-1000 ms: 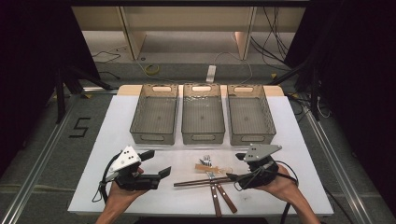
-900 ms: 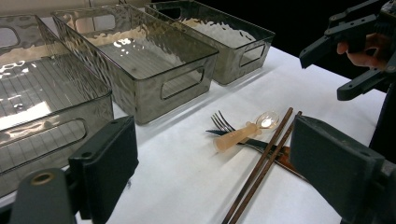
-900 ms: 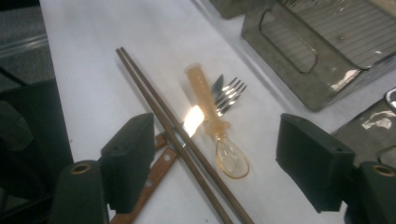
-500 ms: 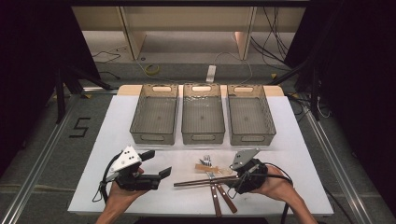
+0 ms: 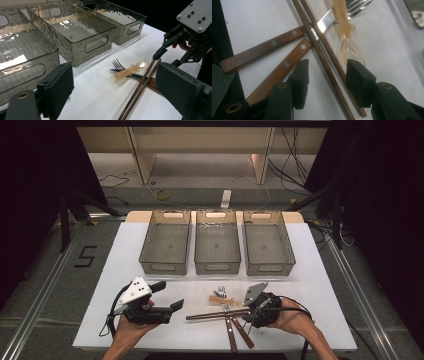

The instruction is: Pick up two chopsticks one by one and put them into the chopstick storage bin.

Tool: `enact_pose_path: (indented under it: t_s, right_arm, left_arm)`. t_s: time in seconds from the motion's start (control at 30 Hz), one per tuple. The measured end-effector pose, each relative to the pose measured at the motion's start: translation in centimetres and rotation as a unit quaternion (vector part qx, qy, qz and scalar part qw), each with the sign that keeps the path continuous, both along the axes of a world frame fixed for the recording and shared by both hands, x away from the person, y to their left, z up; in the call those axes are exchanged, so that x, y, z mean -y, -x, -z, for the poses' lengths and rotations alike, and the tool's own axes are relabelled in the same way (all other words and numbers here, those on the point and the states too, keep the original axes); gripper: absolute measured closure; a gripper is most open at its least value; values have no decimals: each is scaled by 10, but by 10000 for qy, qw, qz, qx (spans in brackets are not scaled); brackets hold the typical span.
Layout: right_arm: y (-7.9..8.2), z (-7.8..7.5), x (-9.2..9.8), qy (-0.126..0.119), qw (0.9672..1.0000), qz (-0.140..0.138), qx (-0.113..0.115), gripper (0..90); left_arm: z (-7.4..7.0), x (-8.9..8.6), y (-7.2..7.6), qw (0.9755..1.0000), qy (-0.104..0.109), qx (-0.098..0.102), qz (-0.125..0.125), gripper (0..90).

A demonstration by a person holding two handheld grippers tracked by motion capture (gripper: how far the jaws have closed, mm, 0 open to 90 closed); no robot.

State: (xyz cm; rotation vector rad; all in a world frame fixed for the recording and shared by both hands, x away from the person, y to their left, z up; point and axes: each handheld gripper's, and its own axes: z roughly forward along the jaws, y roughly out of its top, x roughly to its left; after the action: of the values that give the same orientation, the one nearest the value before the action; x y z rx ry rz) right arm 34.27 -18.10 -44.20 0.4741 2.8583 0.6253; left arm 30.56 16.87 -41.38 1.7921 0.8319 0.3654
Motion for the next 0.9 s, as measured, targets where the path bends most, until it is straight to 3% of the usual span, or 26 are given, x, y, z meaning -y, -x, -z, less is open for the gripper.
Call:
enact_pose_path:
  t_s: [0.33,0.9]
  right_arm:
    - [-7,10,-4,359,9993,-121,-76,630]
    - [-10,17,-8,611,9974,-350,-156,737]
  left_arm:
    - [0,0,0,10000,-13,-7,-3,149]
    - [1,1,0,10000,-11,-27,5,149]
